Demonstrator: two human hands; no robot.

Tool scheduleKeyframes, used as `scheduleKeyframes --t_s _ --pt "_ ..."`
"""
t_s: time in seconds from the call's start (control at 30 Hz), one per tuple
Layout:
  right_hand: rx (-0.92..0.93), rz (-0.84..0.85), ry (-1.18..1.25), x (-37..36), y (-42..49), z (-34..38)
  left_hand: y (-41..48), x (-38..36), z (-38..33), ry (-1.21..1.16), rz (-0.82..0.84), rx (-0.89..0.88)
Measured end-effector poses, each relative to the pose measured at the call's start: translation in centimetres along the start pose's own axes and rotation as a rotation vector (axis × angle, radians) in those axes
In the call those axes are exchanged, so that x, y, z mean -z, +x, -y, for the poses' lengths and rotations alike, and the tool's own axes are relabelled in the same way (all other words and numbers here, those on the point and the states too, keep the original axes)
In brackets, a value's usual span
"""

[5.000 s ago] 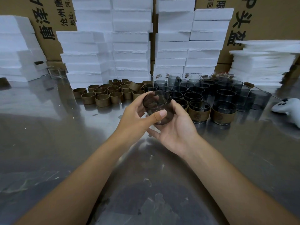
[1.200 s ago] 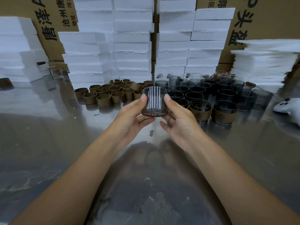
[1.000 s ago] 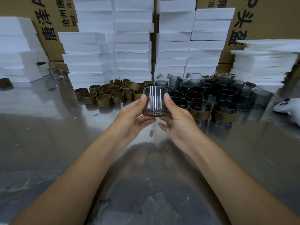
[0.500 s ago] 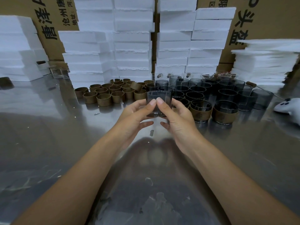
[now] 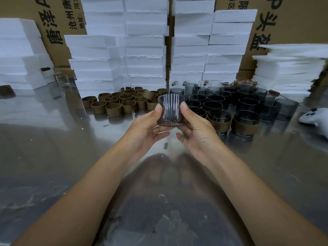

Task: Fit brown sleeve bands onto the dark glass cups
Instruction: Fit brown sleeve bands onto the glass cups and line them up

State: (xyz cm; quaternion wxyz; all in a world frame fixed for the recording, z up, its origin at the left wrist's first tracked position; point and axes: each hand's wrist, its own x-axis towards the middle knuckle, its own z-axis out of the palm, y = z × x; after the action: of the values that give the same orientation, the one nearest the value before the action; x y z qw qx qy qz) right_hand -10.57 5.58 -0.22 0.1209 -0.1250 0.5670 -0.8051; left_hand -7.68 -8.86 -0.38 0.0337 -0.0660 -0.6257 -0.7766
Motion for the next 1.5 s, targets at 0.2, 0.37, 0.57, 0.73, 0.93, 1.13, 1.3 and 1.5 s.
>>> scheduleKeyframes --t_s 0.2,0.37,0.57,0.73,0.93,1.13,1.3,1.5 --pt "0.074 -0.014 -0.037 -0.2 -0.3 -0.2 0.1 -0.1 0.2 0.098 -0.130 -0.078" --pt "0.123 -0.105 -0.080 -0.5 -0.4 -0.3 0.0 -0.2 0.2 0.143 -0.178 -0.107" --pt "0.124 -0.045 -0.130 -0.6 -0.6 -0.3 0.0 -0.3 0.4 0.145 -0.099 -0.120" --pt "0.101 0.003 -0.109 -0.2 -0.4 -0.2 0.0 0.0 0.4 0.073 -0.046 -0.082" --pt "0.002 0.006 0.044 0.3 0.0 0.1 0.1 0.2 0.2 -0.033 -0.024 -0.037" --pt "-0.037 -0.004 0.090 0.4 0.2 0.0 0.1 0.2 0.2 0.093 -0.016 -0.103" --pt "-0.046 -0.052 0.049 0.2 0.2 -0.1 -0.1 -0.2 0.2 0.263 -0.075 -0.150" --pt "-0.124 -0.110 0.044 -0.1 0.2 0.0 -0.1 -0.2 0.5 0.365 -0.102 -0.165"
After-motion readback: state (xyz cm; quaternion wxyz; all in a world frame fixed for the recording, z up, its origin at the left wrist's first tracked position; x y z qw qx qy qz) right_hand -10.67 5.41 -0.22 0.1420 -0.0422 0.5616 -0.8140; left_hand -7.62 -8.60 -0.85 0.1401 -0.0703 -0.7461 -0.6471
